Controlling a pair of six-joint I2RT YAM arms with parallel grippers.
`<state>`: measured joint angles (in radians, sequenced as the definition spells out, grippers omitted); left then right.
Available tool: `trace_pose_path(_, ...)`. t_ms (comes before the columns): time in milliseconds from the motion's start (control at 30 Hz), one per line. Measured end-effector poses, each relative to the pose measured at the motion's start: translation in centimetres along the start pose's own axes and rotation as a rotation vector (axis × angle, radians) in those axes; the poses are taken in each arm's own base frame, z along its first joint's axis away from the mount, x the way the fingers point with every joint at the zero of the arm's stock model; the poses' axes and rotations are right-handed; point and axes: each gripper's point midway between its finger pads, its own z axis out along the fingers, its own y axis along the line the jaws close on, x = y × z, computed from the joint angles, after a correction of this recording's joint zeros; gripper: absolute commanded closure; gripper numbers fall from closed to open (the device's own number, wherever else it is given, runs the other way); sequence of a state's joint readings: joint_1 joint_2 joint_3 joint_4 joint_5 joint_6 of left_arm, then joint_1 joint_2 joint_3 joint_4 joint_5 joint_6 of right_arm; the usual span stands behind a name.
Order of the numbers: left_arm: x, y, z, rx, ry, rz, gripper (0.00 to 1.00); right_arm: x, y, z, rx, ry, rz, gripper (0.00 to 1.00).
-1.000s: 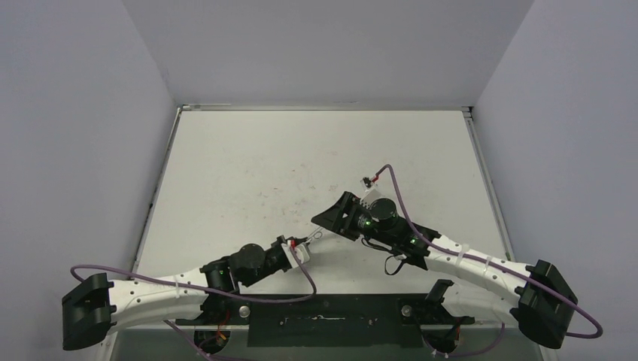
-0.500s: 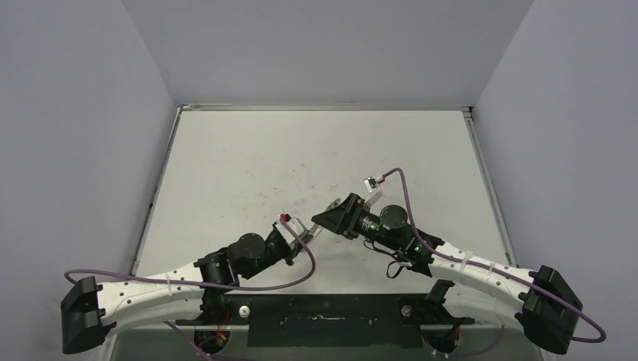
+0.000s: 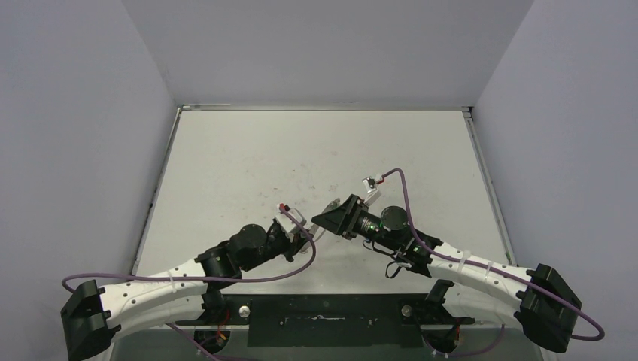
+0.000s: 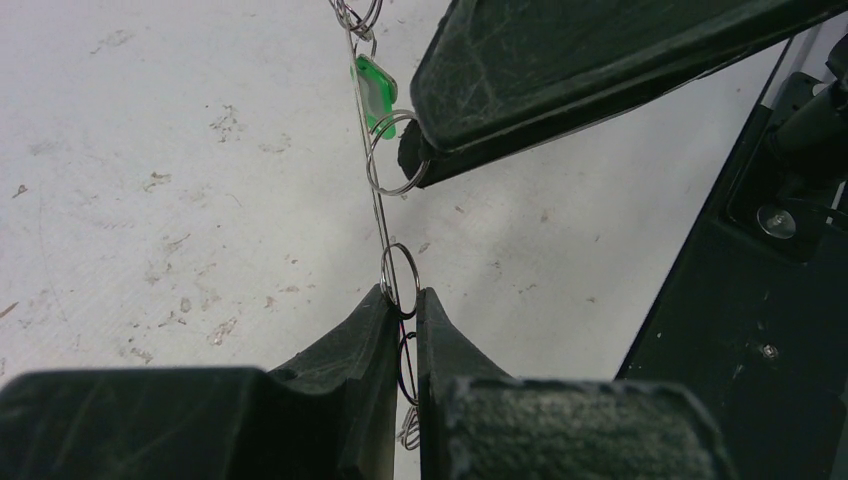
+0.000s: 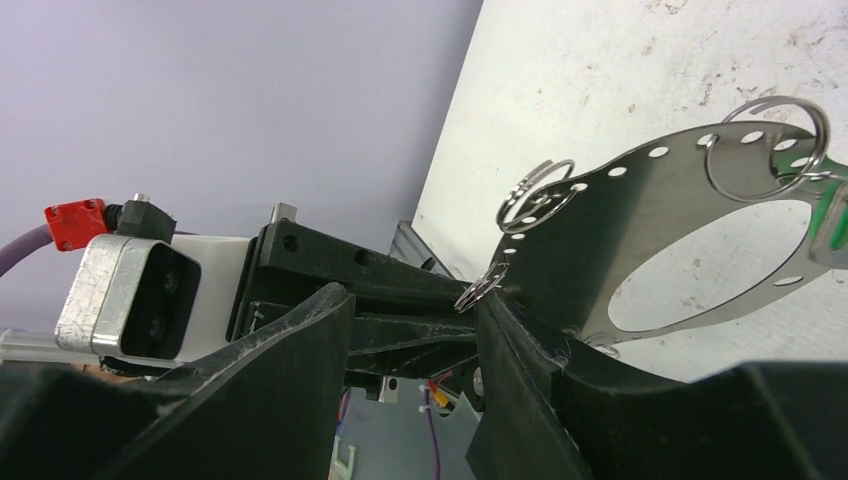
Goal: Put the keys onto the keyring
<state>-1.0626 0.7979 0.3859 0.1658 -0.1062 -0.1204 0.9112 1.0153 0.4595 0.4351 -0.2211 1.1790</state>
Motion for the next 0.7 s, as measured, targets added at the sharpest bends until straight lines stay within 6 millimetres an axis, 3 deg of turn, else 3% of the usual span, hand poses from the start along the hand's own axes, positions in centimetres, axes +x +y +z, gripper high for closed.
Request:
trace_pose_path(167, -0.4, -0.2, 0.0, 0.013, -0.006, -0.001, 1.0, -0.1, -0.2, 0.0, 0.007, -0.006, -0.006, 0.53)
trace_pose_path(500, -1.1, -0.5, -0.1, 0.029, -0.02, -0.001, 1.0, 0.0, -1.7, 0.0, 0.063, -0.013, -0.011, 0.76)
trace_pose_path(633, -1.1, -0.6, -0.2, 0.033, -0.021, 0.0, 1.0, 0.0, -1.8, 0.0, 0.068, -0.013, -0.012, 0.75)
trace_pose_path(700, -1.1, -0.6, -0.2, 0.033, -0.021, 0.002, 1.0, 0.1, -1.8, -0.1, 0.071, -0.012, -0.013, 0.69)
